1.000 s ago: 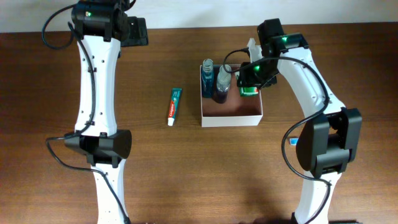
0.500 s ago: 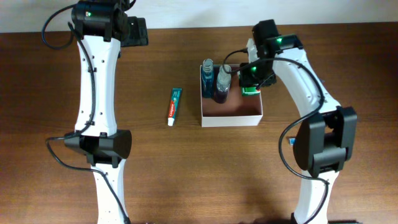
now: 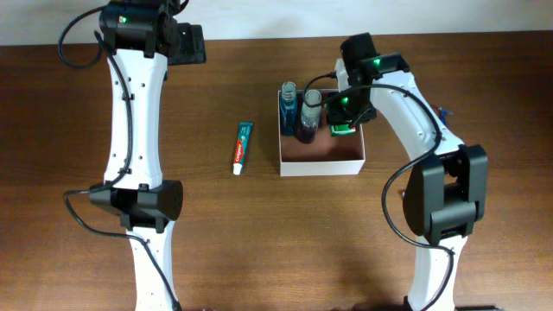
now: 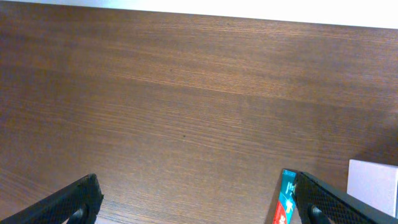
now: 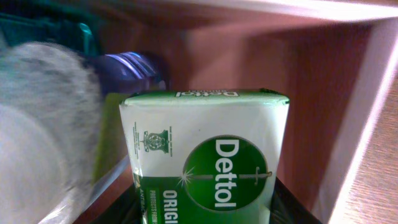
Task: Pack container
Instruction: 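Lower the Dettol box into the pink box's front-right area and release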
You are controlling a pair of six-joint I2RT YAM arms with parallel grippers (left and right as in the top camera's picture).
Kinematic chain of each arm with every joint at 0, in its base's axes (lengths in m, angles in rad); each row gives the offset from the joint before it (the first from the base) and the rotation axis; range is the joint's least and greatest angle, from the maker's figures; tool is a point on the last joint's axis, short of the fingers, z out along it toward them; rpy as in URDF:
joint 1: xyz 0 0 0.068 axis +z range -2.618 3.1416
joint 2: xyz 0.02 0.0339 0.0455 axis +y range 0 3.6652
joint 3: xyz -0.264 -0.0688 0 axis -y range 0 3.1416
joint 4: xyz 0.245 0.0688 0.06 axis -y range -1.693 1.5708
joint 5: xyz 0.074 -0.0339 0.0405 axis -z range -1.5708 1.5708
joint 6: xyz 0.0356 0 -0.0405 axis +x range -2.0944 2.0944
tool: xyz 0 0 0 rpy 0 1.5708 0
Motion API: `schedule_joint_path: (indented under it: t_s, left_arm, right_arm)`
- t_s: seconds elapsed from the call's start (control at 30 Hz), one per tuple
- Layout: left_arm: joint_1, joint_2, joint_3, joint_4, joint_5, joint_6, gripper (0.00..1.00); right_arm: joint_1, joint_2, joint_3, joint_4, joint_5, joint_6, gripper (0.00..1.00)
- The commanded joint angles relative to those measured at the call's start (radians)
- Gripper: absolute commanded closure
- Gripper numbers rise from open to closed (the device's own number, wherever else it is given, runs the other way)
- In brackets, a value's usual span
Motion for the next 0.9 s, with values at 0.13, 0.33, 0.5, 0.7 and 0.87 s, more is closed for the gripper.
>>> schedule_joint_path:
  t_s: [0.13, 0.33, 0.5, 0.7, 0.87]
  left_arm:
    - [0.003, -0.011, 0.011, -0.001, 0.008, -0.009, 0.01]
    - [0.003, -0.011, 0.011, -0.001, 0.008, -0.009, 0.01]
    - [0.003, -0.011, 0.011, -0.001, 0.008, -0.009, 0.01]
    - [0.003, -0.011, 0.011, -0.001, 0.008, -0.009, 0.01]
    - [0.003, -0.011, 0.011, -0.001, 0.008, -0.009, 0.01]
  right_arm:
    - [0.006, 0.017, -0.023, 0.016, 0.012, 0.008, 0.54]
    - [0.006, 0.017, -0.023, 0.016, 0.012, 0.008, 0.51]
    - [0.006, 0.017, -0.023, 0.016, 0.012, 0.008, 0.46]
    - [0.006, 0.017, -0.023, 0.016, 0.012, 0.008, 0.43]
    - [0.005, 0.014, -0.021, 0.009, 0.012, 0.008, 0.41]
